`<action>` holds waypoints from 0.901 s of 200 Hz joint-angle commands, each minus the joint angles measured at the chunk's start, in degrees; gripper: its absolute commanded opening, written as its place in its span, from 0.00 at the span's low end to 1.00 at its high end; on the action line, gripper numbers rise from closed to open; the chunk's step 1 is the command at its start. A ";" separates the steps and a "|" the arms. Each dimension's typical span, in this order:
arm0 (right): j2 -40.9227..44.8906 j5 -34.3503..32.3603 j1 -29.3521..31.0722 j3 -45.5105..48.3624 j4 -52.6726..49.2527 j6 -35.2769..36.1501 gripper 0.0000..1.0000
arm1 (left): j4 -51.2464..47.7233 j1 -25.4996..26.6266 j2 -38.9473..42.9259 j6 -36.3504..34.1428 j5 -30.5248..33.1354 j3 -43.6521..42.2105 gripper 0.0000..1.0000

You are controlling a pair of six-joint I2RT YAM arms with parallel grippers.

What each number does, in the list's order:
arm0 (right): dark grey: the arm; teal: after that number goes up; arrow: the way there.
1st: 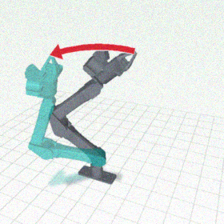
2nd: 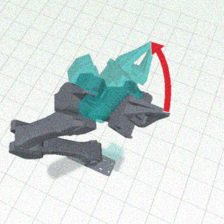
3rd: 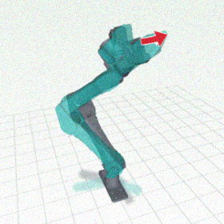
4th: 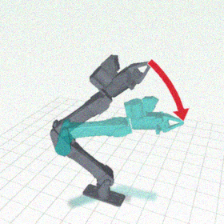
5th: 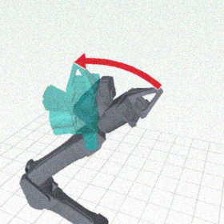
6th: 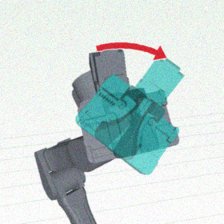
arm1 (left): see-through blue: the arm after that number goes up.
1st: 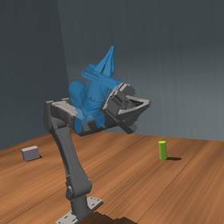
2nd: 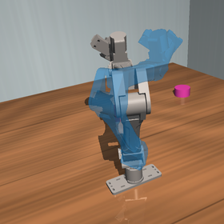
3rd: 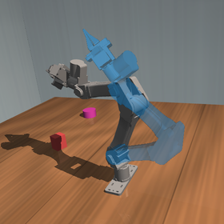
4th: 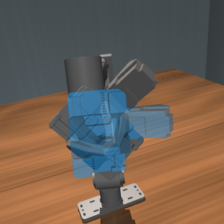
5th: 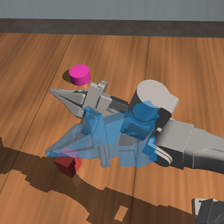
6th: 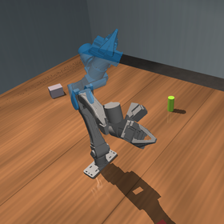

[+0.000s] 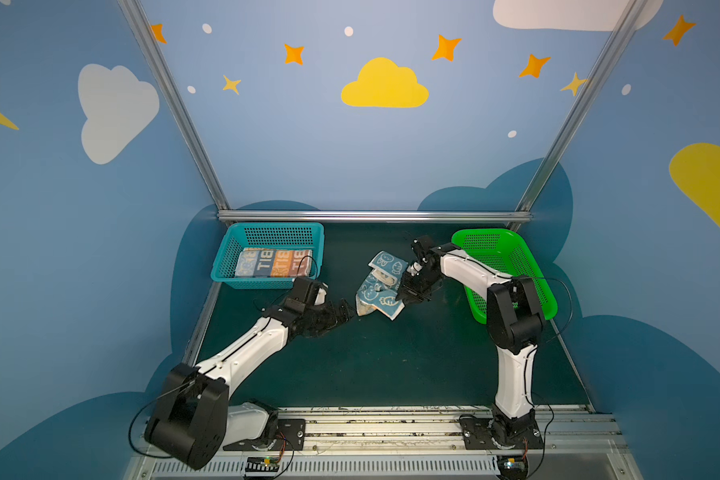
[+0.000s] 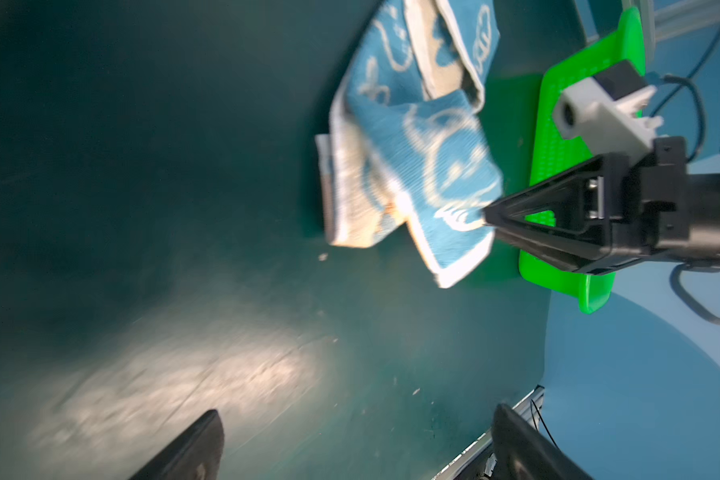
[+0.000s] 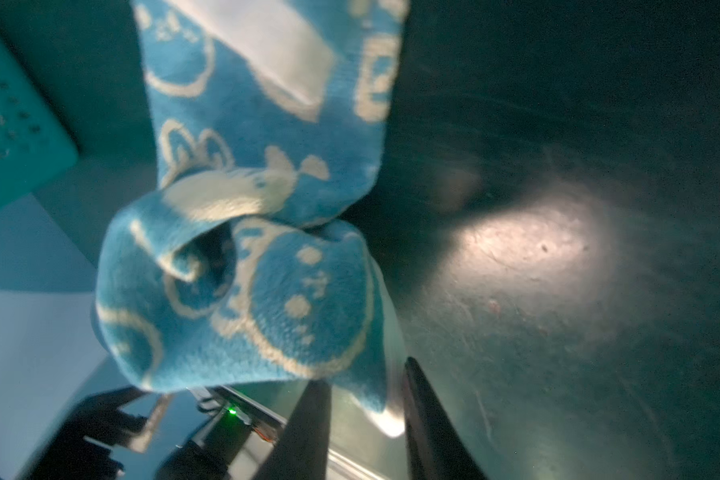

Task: Fold and stack the towels

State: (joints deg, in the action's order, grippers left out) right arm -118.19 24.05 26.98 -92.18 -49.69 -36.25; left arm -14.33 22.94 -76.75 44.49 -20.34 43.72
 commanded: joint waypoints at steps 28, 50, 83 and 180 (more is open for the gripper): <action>7.07 -6.76 2.82 3.29 -2.42 4.86 0.59 | 1.76 2.63 -13.16 -3.30 -3.13 5.47 0.90; 10.48 -7.08 4.71 7.36 -0.25 5.14 0.62 | 2.11 2.95 -17.73 -4.26 -2.40 7.59 0.72; 11.81 -5.20 5.92 12.61 3.02 4.44 0.62 | 0.01 2.51 -22.65 -6.67 -0.06 11.76 0.65; 9.65 -2.28 9.32 13.12 6.89 3.55 0.62 | 1.08 0.84 -25.79 -11.94 9.24 13.13 0.42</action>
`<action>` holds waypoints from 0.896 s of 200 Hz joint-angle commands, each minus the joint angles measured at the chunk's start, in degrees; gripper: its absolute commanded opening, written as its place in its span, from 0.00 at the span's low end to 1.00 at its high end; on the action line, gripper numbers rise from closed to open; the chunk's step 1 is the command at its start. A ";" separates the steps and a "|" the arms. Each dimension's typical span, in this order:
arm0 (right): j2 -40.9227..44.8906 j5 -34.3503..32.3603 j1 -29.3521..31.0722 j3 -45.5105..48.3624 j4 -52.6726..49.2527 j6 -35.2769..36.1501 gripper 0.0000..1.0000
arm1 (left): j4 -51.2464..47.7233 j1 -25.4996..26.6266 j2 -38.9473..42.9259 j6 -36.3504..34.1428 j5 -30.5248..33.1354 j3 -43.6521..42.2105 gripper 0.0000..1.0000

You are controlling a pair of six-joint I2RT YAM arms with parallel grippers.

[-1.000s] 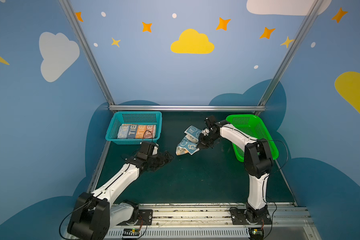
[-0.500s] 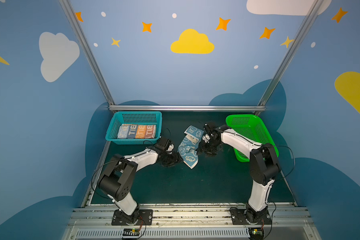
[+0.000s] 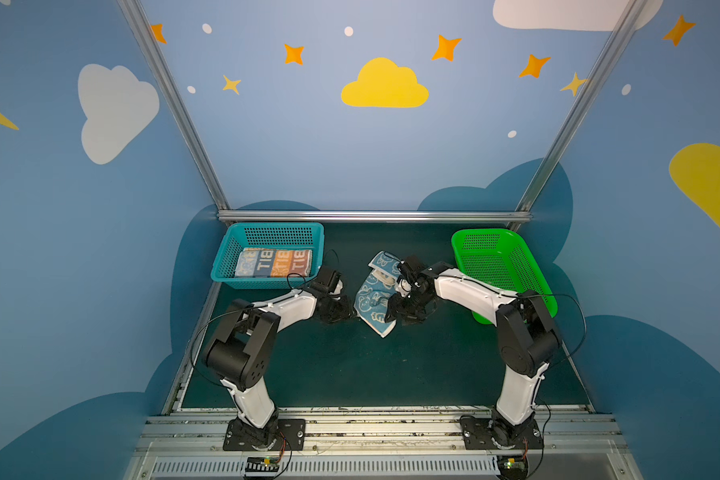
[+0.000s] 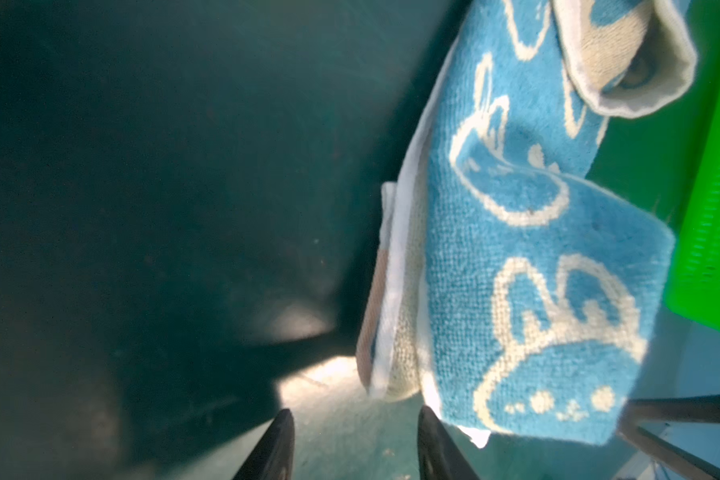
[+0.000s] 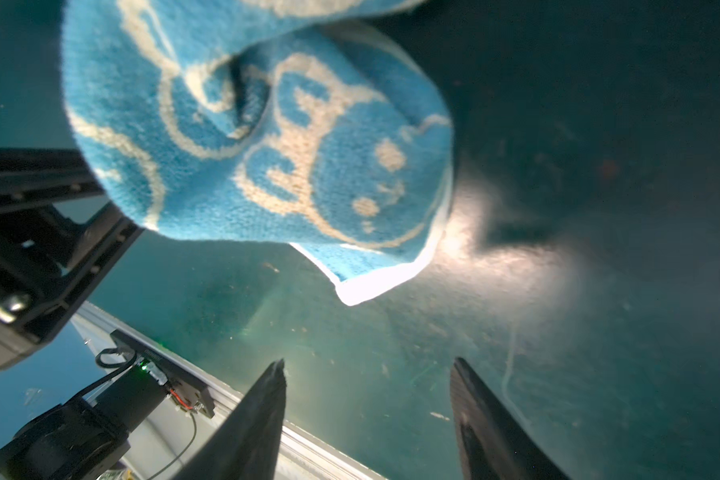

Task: Fold and stack the towels

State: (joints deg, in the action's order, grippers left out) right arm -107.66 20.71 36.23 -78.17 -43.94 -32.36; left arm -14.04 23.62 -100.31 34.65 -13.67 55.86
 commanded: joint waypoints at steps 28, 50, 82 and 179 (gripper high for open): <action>-0.71 0.96 0.17 -0.50 1.01 -0.05 0.62 | 3.67 1.31 -4.31 -2.17 2.86 1.91 0.40; -0.54 1.04 0.16 0.07 1.14 0.29 0.62 | 6.21 1.93 -5.59 -1.36 2.95 2.09 0.40; -0.52 1.08 0.49 0.96 1.49 0.72 0.62 | 9.73 3.01 -6.99 -0.72 2.60 2.44 0.38; -4.67 -6.98 4.93 2.37 3.04 -1.22 0.57 | 10.88 3.98 -8.59 -0.10 1.29 2.83 0.07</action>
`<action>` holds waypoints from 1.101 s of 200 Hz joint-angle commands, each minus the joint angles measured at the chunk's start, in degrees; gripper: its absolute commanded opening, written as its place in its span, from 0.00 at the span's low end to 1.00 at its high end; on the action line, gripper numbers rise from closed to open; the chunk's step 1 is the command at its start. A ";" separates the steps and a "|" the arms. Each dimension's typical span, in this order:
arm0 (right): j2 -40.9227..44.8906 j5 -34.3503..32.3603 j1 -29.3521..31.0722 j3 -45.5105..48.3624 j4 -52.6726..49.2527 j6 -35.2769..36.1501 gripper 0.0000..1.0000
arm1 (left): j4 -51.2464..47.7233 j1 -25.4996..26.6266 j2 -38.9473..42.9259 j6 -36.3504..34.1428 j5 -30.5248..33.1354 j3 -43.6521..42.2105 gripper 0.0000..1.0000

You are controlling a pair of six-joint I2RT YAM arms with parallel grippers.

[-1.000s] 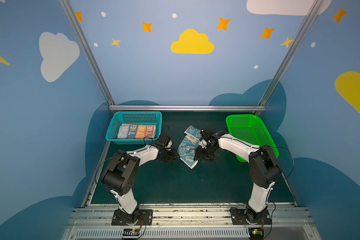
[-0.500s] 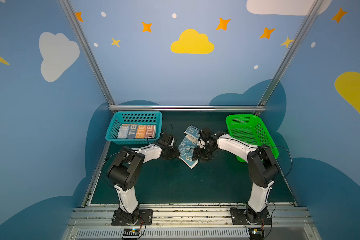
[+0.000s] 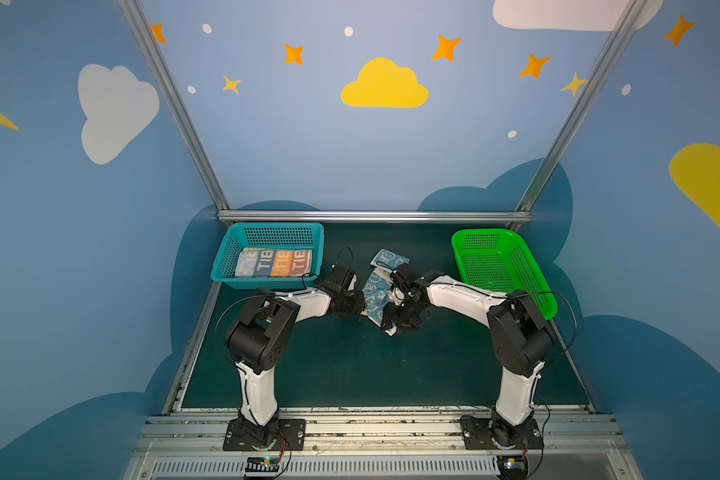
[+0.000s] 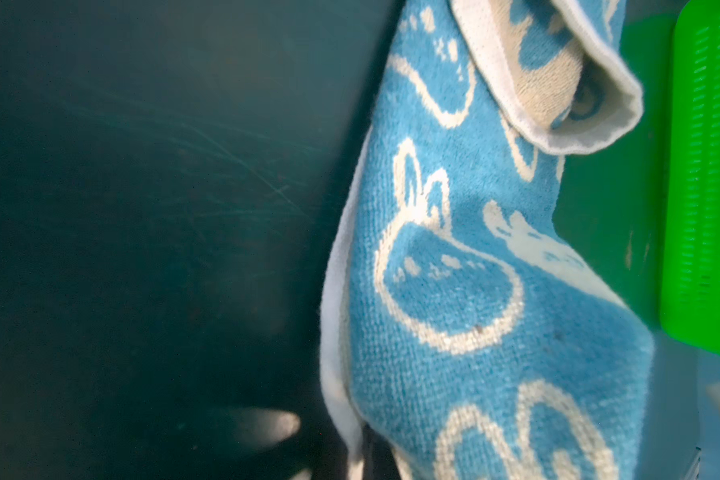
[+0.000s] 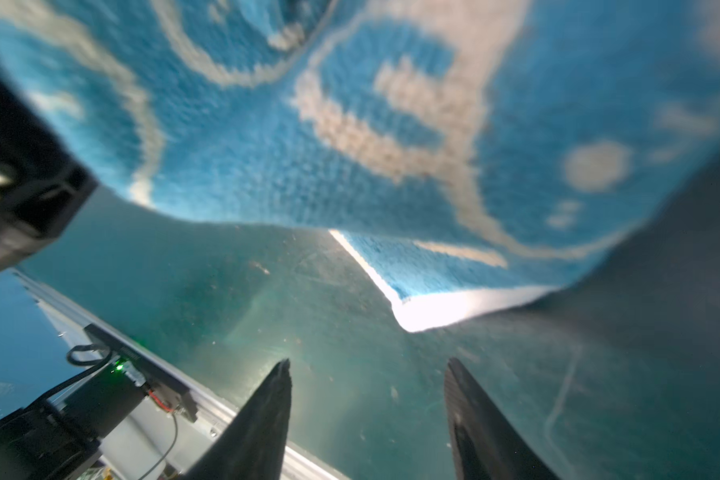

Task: Fold and stack the towels

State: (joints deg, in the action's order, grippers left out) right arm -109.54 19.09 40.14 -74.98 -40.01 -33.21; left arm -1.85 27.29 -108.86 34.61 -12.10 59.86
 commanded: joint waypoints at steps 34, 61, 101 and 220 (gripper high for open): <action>-5.57 -10.56 1.85 -1.98 -2.45 -1.07 0.57 | -0.63 0.31 0.31 0.53 -0.86 -1.84 0.03; -8.80 -13.60 2.74 -3.77 -4.55 -2.50 0.51 | -0.19 0.26 0.84 1.10 -0.91 -2.17 0.03; -11.41 -12.96 2.93 -5.67 -5.22 -4.04 0.09 | -0.76 0.22 2.83 1.52 -2.82 -2.35 0.03; 4.99 12.51 -12.07 -17.58 -6.74 -4.13 0.00 | -18.43 -3.63 21.73 -6.85 -1.70 0.85 0.03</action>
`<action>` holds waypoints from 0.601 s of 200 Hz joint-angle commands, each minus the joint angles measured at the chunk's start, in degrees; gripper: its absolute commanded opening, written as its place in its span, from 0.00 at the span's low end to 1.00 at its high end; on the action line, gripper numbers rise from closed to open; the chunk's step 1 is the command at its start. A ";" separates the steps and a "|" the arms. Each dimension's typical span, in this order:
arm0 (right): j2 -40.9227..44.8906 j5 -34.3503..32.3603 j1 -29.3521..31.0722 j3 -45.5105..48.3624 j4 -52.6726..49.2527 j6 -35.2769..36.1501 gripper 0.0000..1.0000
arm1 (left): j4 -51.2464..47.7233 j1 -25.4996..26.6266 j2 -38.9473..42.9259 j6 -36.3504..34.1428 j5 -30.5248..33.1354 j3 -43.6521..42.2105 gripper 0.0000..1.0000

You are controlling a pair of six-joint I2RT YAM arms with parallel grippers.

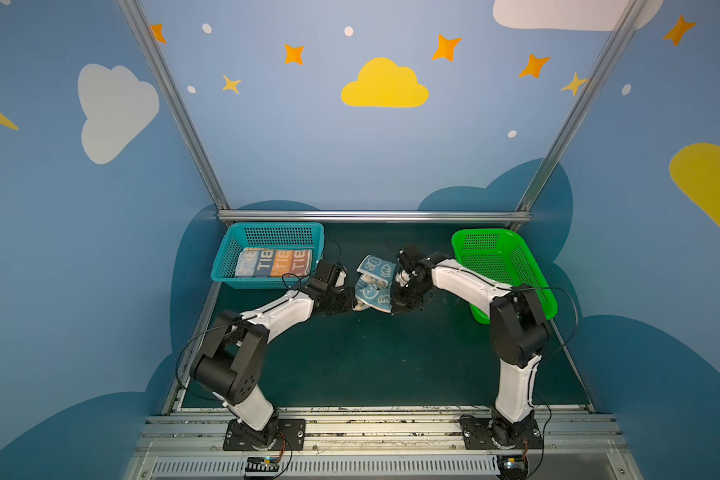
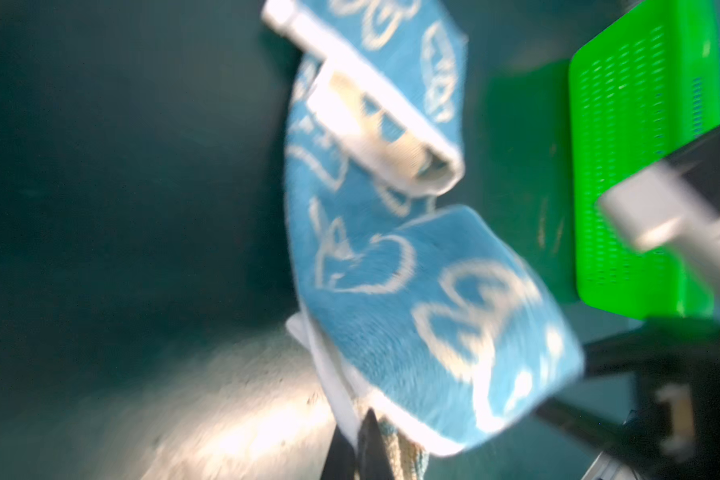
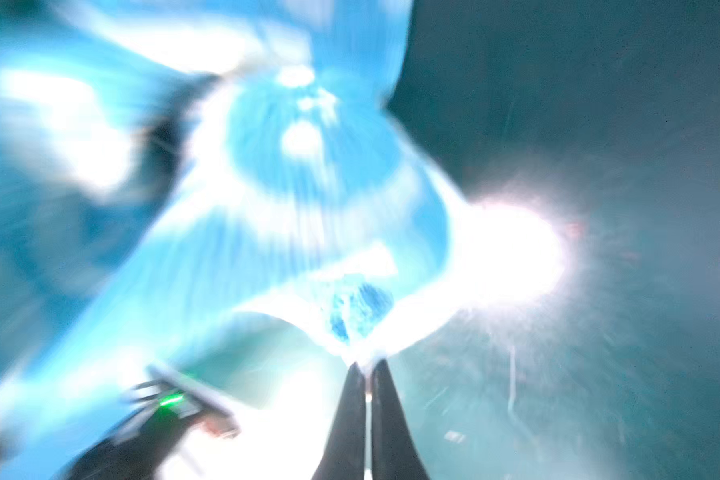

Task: Fold and stack the towels

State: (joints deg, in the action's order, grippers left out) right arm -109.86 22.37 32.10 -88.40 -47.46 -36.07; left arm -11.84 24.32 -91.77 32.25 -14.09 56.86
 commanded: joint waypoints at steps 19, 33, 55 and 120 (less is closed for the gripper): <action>6.70 14.77 -7.99 -4.98 3.44 -4.39 0.00 | -13.46 -1.00 7.55 -5.62 0.29 6.78 0.03; 7.58 17.95 -10.57 -4.23 5.80 -7.67 0.00 | -16.99 -1.02 9.36 -5.73 0.29 8.37 0.03; 7.97 17.23 -12.53 -3.09 6.63 -8.88 0.00 | -18.45 -1.02 12.52 -3.76 0.29 6.98 0.03; -1.20 15.05 -13.27 1.18 6.01 -6.89 0.00 | -14.57 -2.40 4.26 -4.82 1.08 1.31 0.03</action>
State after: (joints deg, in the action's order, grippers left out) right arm -107.72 39.05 18.96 -88.90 -40.64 -44.01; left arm -25.52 22.81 -82.83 28.67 -12.86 58.37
